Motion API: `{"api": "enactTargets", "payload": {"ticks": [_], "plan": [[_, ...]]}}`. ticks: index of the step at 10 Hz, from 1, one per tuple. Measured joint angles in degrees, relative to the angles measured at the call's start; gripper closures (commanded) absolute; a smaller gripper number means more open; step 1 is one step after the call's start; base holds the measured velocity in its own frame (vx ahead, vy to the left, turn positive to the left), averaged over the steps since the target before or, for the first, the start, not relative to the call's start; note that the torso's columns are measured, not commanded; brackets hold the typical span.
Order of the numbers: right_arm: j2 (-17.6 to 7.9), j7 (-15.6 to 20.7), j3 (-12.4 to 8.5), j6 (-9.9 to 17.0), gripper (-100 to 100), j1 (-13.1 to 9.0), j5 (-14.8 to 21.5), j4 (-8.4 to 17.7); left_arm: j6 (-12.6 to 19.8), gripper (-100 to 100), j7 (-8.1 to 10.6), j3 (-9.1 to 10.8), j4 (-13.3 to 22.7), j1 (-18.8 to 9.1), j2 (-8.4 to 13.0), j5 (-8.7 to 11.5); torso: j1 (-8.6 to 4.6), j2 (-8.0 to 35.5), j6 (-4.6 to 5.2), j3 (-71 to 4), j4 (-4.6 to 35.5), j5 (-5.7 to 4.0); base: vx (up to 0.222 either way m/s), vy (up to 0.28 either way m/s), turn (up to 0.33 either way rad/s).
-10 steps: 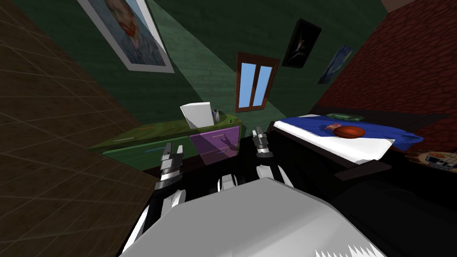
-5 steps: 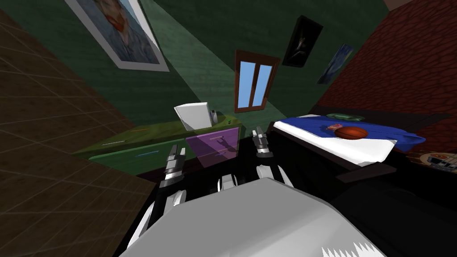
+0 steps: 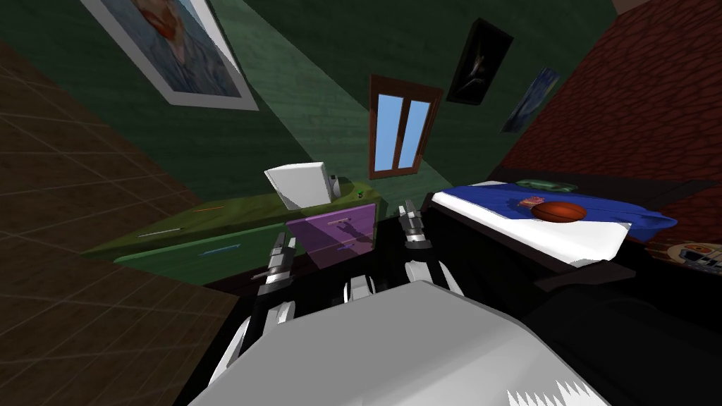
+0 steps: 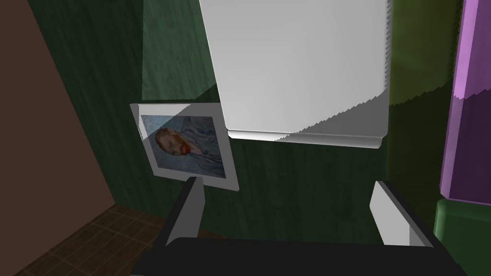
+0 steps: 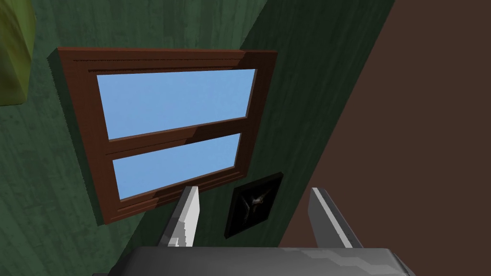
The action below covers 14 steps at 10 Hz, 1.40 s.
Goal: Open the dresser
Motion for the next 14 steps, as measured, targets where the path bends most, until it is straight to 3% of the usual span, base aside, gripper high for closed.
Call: {"api": "enactTargets", "payload": {"ticks": [8, 14], "plan": [[0.0, 0.0, 0.0, 0.0, 0, 0.0, 0.0, 0.0, -0.4, -100, -0.38, -0.22, 8.7, -2.23, 0.25, -0.38, -0.05, -0.02, 0.0, -0.02, -0.01, -0.02, 0.067, -0.044, -0.01], [0.0, 0.0, 0.0, 0.0, 0, 0.0, 0.0, 0.0, -1.27, -100, -0.2, 0.01, 17.19, -4.43, -0.11, -0.42, -0.06, -0.05, 0.0, -0.03, -0.01, -0.01, 0.08, -0.053, -0.013]]}}
